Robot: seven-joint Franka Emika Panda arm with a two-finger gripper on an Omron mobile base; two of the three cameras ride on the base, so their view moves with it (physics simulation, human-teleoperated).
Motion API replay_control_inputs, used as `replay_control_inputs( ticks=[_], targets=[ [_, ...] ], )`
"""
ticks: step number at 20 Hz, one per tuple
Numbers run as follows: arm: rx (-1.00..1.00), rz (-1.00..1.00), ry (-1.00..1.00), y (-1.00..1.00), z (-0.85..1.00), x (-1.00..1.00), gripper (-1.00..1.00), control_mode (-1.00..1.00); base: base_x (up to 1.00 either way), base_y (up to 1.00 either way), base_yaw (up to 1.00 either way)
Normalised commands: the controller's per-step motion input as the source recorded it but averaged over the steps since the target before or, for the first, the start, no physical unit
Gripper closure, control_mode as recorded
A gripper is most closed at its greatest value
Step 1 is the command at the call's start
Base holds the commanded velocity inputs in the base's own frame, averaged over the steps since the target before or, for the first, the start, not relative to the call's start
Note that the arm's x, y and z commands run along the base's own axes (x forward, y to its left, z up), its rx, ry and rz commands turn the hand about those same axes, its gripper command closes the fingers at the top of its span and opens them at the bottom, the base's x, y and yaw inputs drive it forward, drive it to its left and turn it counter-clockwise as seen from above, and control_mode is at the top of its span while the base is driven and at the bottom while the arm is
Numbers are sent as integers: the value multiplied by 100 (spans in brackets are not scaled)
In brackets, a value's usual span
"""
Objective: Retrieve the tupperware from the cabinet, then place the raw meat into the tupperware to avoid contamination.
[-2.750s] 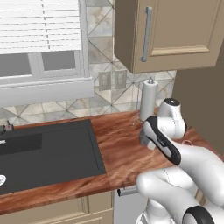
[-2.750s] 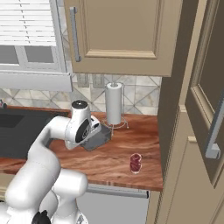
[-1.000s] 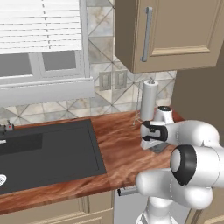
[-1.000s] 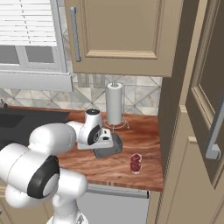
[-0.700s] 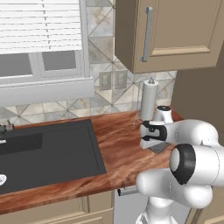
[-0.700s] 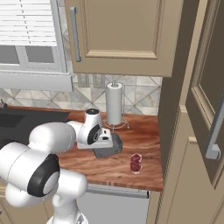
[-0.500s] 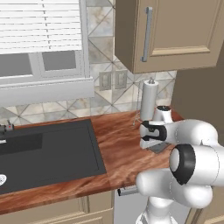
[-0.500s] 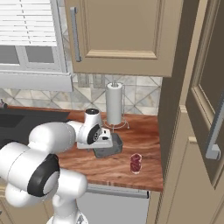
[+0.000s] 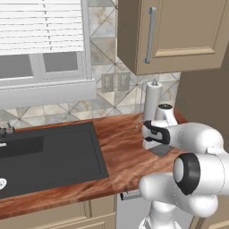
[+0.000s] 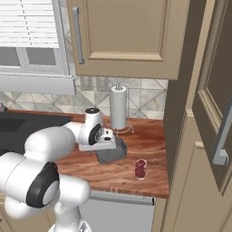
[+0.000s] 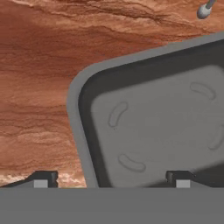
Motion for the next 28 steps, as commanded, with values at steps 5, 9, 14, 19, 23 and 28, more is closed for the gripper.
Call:
replay_control_inputs(
  ticks=[5, 9, 14, 19, 23, 28],
  targets=[
    [-3, 0, 0, 4, 45, -3, -100, -100, 0, 0, 0],
    [0, 0, 2, -10, 45, -17, -100, -100, 0, 0, 0],
    [-1, -4, 2, -35, 14, -23, -100, -100, 0, 0, 0],
    [0, -6, 2, -60, 23, -33, -100, -100, 0, 0, 0],
    [1, -15, 6, -74, 13, -22, -100, -100, 0, 0, 0],
    [2, -16, 9, -78, 1, -5, -100, -100, 0, 0, 0]
  ],
)
